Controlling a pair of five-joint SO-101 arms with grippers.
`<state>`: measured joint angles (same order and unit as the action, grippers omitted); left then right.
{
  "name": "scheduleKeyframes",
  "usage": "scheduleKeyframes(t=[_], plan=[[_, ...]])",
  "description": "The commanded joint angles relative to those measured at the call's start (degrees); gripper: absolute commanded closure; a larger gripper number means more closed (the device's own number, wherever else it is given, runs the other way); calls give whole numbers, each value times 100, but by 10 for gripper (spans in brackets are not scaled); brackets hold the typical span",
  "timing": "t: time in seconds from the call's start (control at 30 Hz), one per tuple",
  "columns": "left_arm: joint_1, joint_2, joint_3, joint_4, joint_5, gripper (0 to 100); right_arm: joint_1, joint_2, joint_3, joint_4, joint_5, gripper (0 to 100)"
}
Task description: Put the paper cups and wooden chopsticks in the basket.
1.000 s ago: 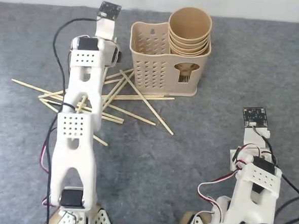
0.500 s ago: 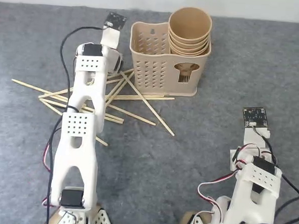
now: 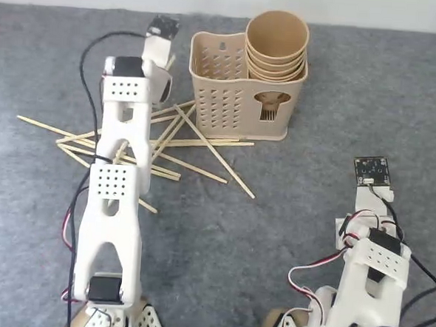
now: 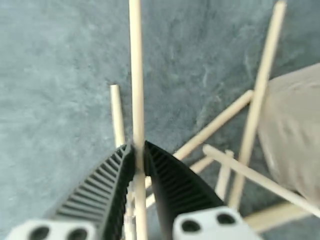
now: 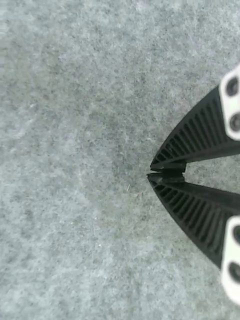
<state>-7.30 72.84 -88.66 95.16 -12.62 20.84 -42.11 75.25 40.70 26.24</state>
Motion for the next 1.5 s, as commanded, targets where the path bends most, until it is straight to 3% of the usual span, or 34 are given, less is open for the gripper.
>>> scheduleKeyframes(t=[0.0, 0.2, 0.43, 0.57, 0.8, 1.0, 1.3, 1.47], plan=[[132, -448, -725, 475, 35, 987, -31, -171, -44, 48, 62, 991], [-18, -1662, -769, 519, 905, 987, -31, -171, -44, 40, 62, 991], [-220, -3305, -558, 554, 1099, 987, -31, -171, -44, 40, 70, 991], [-193, -4352, 242, 554, 1433, 987, -31, -171, -44, 31, 79, 991], [510, -6022, 1604, 475, 2004, 987, -31, -171, -44, 31, 79, 991], [1204, -6242, 1666, -193, 2435, 987, -31, -171, -35, 31, 79, 991], [1802, -6224, 1771, -1433, 2453, 987, -31, -171, -35, 40, 79, 991], [1978, -6277, 1868, -949, 2444, 988, -22, -171, -35, 40, 79, 991]])
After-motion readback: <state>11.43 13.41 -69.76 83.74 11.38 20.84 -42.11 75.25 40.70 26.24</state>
